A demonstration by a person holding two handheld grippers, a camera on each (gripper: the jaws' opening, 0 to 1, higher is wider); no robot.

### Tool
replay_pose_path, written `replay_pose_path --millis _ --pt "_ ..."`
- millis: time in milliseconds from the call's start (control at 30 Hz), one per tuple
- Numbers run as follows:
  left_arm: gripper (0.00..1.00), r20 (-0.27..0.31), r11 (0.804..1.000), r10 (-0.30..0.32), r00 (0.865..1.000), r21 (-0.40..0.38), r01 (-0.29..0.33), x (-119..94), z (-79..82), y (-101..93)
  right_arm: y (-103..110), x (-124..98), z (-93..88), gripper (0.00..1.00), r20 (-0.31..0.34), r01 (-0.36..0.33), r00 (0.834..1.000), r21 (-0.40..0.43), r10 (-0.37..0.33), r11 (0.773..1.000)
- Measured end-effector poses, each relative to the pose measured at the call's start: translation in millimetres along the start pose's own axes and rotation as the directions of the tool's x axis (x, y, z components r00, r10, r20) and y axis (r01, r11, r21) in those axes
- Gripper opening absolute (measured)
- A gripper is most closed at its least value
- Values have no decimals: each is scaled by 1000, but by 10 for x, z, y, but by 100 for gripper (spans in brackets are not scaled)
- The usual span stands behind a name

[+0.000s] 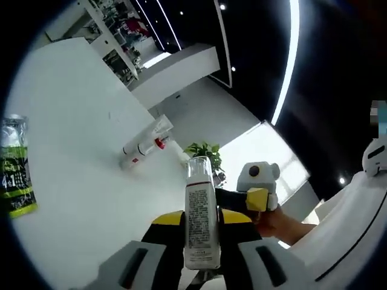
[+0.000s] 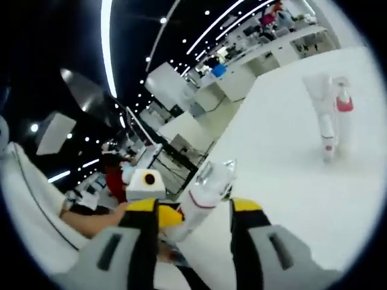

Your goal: Arrange the skincare products in the storage area until every visible bottle or jar stands upright without overlapping.

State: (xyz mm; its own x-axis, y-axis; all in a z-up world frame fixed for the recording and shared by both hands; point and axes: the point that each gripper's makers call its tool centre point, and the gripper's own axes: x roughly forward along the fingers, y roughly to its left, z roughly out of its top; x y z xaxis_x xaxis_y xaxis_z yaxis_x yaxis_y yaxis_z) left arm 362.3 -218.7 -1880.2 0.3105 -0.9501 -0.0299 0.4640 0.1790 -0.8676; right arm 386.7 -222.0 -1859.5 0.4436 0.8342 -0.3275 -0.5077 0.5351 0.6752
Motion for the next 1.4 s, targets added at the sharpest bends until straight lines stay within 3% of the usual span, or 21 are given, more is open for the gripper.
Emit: replay_pose_path --millis 367,900,1167,1333,1400 --pt "20 -13 999 3 1000 52 -3 123 -53 -69 -98 -65 13 28 13 26 1000 93 -27 995" --pt "20 -47 984 30 998 178 -21 20 -59 -51 -25 60 -41 23 11 20 1000 103 -21 995" --pt "23 -82 972 56 995 230 -35 31 -116 -9 76 90 -60 20 -1 12 1000 -63 -12 998" --pt "25 -97 965 82 992 256 -55 2 -139 35 95 118 -102 20 -33 22 999 -177 -28 984" --pt "33 -99 967 85 991 248 -58 -51 -134 65 99 136 -150 20 -57 33 997 -231 -47 972"
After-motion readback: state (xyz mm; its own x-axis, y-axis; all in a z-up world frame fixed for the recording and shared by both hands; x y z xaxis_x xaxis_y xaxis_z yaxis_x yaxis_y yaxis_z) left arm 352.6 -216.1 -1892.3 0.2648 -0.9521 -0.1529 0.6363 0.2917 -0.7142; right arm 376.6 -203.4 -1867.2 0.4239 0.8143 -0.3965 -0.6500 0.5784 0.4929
